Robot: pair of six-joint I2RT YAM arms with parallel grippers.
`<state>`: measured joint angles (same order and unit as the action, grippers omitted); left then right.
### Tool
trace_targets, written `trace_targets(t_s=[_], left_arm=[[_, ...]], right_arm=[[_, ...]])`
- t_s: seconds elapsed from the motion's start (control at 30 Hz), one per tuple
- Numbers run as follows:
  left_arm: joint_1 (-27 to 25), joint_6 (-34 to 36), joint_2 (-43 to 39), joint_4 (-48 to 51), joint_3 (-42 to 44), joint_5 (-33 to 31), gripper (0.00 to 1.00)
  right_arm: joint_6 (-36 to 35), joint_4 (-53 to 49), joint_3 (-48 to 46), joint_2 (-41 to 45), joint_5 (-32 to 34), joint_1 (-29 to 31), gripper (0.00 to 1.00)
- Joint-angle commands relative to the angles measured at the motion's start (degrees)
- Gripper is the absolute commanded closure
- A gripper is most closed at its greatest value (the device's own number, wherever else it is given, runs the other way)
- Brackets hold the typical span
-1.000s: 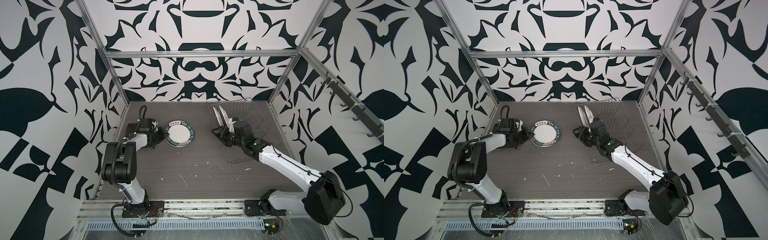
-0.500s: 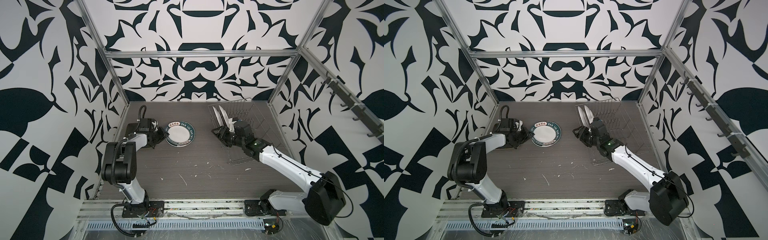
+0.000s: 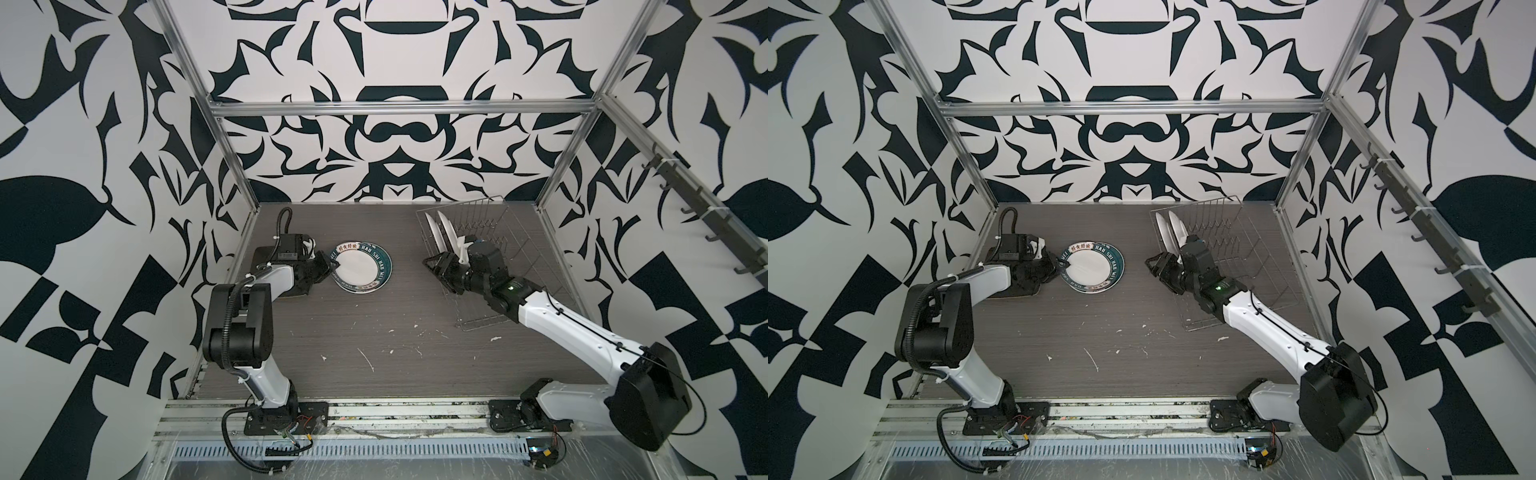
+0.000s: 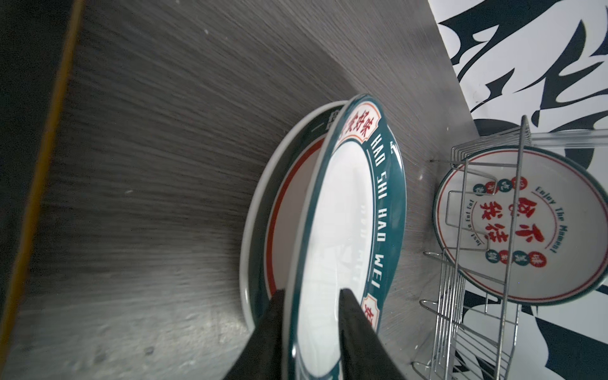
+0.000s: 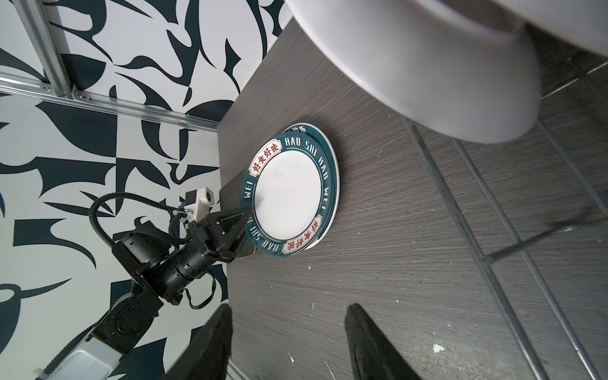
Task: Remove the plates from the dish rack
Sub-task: 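Press the plate flat onto the stack with the left gripper, then open the left gripper on the stacked plate while the right gripper moves over the rack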
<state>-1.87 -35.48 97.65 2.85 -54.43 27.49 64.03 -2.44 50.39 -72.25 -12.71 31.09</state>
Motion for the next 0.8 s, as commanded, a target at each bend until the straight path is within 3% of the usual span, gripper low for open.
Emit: trace_targets(t_s=[0.0,0.2,0.63,0.77], left_arm=[[0.20,1.09,-0.26,1.75,-1.60,0.39,0.63],[0.20,1.72,-0.18,3.15,-2.07,-0.51,0.50],[0.05,1.92,0.35,6.66,-3.70,-2.26,0.36],[-0.67,2.38,-0.60,9.03,-4.50,-5.62,0.28]], right_arm=[[-1.19,1.20,0.54,2.17,-0.41,-0.32,0.41],[-1.27,1.21,0.50,2.07,-0.72,-0.49,0.41],[-1.45,1.16,0.56,1.95,-1.18,-0.91,0.41],[-1.59,1.21,0.59,1.86,-1.44,-1.03,0.41]])
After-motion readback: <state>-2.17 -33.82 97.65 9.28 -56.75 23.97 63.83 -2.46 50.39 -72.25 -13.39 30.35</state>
